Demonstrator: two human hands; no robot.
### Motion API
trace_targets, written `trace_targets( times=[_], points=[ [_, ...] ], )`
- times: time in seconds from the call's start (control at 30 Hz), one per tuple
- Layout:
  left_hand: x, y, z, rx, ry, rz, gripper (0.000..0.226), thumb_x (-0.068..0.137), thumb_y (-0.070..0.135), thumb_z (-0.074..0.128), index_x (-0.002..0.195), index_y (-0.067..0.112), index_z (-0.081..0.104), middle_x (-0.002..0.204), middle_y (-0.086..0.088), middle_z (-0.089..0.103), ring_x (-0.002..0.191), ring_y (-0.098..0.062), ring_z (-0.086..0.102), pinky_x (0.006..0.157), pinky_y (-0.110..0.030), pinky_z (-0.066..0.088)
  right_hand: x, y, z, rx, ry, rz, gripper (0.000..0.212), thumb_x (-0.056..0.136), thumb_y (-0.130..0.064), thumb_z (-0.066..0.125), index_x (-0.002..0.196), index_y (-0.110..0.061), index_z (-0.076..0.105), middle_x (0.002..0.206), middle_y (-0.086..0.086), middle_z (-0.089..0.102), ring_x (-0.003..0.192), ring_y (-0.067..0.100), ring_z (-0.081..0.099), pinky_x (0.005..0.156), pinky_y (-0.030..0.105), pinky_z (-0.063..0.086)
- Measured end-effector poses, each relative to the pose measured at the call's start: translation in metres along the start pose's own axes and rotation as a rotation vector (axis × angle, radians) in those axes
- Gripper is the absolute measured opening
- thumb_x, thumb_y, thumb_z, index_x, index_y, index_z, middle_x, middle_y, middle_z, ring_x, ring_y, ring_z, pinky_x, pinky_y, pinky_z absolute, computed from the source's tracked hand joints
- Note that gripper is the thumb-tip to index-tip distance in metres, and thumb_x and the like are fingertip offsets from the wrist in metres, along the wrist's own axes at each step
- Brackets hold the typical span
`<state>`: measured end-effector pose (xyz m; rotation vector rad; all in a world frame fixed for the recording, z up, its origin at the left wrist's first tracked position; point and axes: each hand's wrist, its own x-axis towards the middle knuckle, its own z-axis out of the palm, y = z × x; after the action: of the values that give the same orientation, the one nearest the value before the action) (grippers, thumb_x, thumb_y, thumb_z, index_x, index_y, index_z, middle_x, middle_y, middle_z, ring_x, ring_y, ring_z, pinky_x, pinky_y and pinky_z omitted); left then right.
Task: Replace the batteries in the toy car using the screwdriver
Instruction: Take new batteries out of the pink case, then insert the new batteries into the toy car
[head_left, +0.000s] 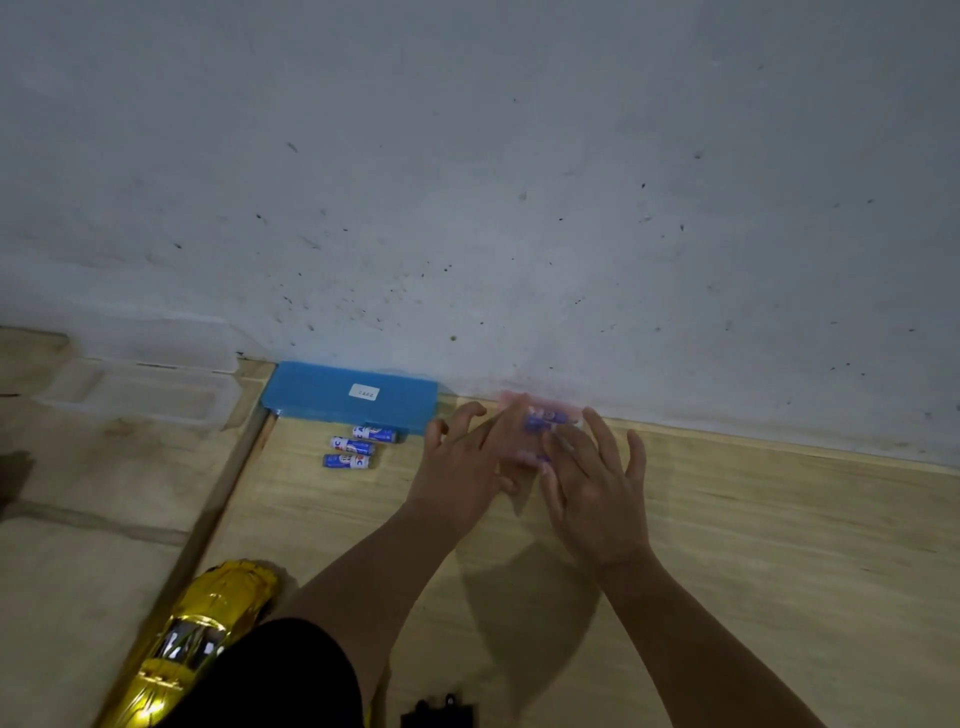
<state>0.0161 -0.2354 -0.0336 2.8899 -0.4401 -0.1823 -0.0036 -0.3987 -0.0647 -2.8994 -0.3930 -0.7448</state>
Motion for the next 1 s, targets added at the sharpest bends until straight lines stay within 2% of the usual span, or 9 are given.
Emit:
trace_targets(
  times=[0.1, 0.23, 0.3, 0.4, 0.53, 0.77, 0.93, 1.0],
  points=[
    [0.0, -0.006, -0.018, 0.017, 0.019, 0.061, 0.093, 0.084, 0.047, 0.059, 0.148, 0.035, -0.007, 0.154, 0.009, 0.025, 0.142, -0.021, 0.012, 0.105, -0.043, 0.018, 0.015, -0.006, -0.008, 0.001, -0.011, -0.006, 0.04, 0.091, -0.036, 0.038, 0.106, -0.012, 0.067, 0.113, 0.008, 0.066, 0.123, 0.026, 0.041, 0.102, 0.054, 0.026],
    [-0.018, -0.062, -0.045, 0.034, 0.184, 0.02, 0.088, 0.074, 0.047, 0.072, 0.146, 0.032, 0.025, 0.146, 0.009, 0.039, 0.135, -0.019, 0.026, 0.097, -0.047, 0.03, 0.037, -0.048, -0.013, 0.08, 0.001, -0.108, 0.034, 0.083, -0.03, 0.05, 0.109, -0.011, 0.058, 0.106, 0.011, 0.062, 0.105, 0.029, 0.052, 0.09, 0.045, 0.035],
    [-0.032, -0.103, -0.052, 0.08, 0.22, -0.054, 0.082, 0.074, 0.041, 0.074, 0.143, 0.03, 0.031, 0.147, 0.008, 0.04, 0.134, -0.017, 0.026, 0.095, -0.05, 0.033, 0.041, -0.085, -0.008, 0.15, -0.042, -0.158, 0.034, 0.081, -0.032, 0.051, 0.108, -0.013, 0.059, 0.105, 0.011, 0.062, 0.098, 0.029, 0.055, 0.083, 0.04, 0.04],
    [-0.045, -0.157, -0.058, 0.12, 0.067, -0.183, 0.067, 0.09, 0.036, 0.055, 0.147, 0.033, 0.02, 0.157, 0.013, 0.016, 0.144, -0.017, 0.011, 0.106, -0.048, 0.02, 0.042, -0.141, 0.004, 0.176, -0.142, -0.237, 0.037, 0.084, -0.04, 0.046, 0.114, -0.02, 0.055, 0.106, 0.009, 0.063, 0.092, 0.027, 0.059, 0.072, 0.034, 0.046],
    [-0.046, -0.187, -0.056, 0.174, -0.038, -0.16, 0.06, 0.097, 0.032, 0.042, 0.149, 0.034, 0.011, 0.158, 0.013, 0.01, 0.143, -0.017, 0.012, 0.103, -0.042, 0.021, 0.044, -0.183, 0.019, 0.094, -0.254, -0.143, 0.042, 0.083, -0.05, 0.038, 0.116, -0.027, 0.049, 0.108, 0.009, 0.062, 0.093, 0.028, 0.061, 0.072, 0.039, 0.052],
    [-0.046, -0.206, -0.05, 0.221, -0.048, -0.05, 0.059, 0.1, 0.034, 0.033, 0.149, 0.036, 0.0, 0.159, 0.013, 0.001, 0.138, -0.019, 0.017, 0.099, -0.039, 0.025, 0.046, -0.203, 0.042, -0.023, -0.227, -0.084, 0.043, 0.079, -0.055, 0.039, 0.112, -0.028, 0.045, 0.108, 0.01, 0.063, 0.095, 0.031, 0.059, 0.072, 0.04, 0.052],
    [-0.046, -0.208, -0.06, 0.258, -0.087, -0.001, 0.061, 0.1, 0.027, 0.032, 0.149, 0.033, -0.003, 0.159, 0.01, -0.002, 0.138, -0.022, 0.017, 0.102, -0.041, 0.026, 0.049, -0.216, 0.051, -0.046, -0.199, -0.092, 0.037, 0.086, -0.054, 0.035, 0.102, -0.028, 0.056, 0.099, 0.01, 0.06, 0.092, 0.028, 0.048, 0.069, 0.038, 0.047],
    [-0.045, -0.21, -0.06, 0.265, -0.091, 0.017, 0.061, 0.1, 0.024, 0.031, 0.149, 0.032, -0.003, 0.159, 0.009, -0.003, 0.138, -0.023, 0.017, 0.103, -0.042, 0.026, 0.05, -0.215, 0.052, -0.047, -0.206, -0.109, 0.033, 0.087, -0.049, 0.036, 0.097, -0.026, 0.057, 0.094, 0.008, 0.058, 0.087, 0.026, 0.051, 0.067, 0.036, 0.045]
  ],
)
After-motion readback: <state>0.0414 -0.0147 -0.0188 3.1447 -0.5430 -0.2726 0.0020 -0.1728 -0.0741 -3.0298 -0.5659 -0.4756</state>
